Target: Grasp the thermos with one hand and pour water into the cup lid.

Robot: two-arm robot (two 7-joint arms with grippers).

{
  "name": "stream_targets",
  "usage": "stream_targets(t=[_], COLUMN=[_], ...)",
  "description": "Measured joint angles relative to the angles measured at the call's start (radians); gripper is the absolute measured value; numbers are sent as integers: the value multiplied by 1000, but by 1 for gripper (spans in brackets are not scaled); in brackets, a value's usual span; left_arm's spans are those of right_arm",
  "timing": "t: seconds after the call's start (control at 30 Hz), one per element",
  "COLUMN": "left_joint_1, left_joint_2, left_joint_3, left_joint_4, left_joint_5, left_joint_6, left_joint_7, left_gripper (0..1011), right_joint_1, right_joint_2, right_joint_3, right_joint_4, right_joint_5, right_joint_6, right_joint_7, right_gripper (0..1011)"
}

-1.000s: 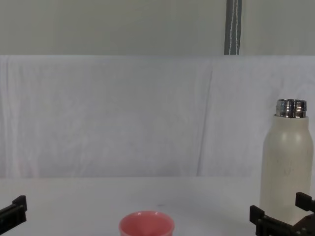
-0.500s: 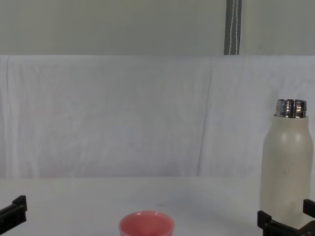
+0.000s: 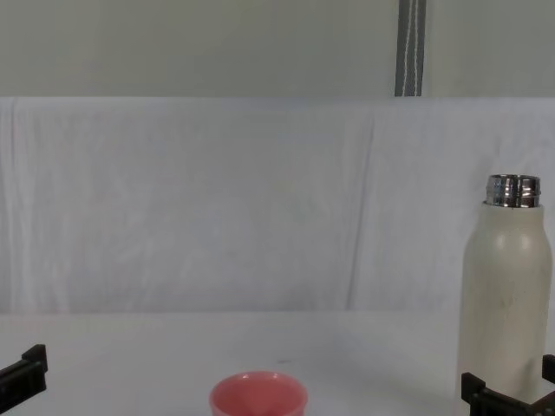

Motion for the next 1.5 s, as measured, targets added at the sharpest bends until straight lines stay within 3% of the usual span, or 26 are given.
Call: stream_targets(t=[1.5], left_joint_1=[0], left_joint_2=[0], left_joint_3=[0], left_joint_4=[0], left_joint_5=[0], left_joint_6=[0], left_joint_7=[0], left_gripper=[1001], right_joint_1=[-2], right_joint_2=[2], right_joint_3=[-1], right_joint_4=[-4], right_joint_5=[0], right_joint_6=[-2], right_joint_7=[5], right_gripper=[1001])
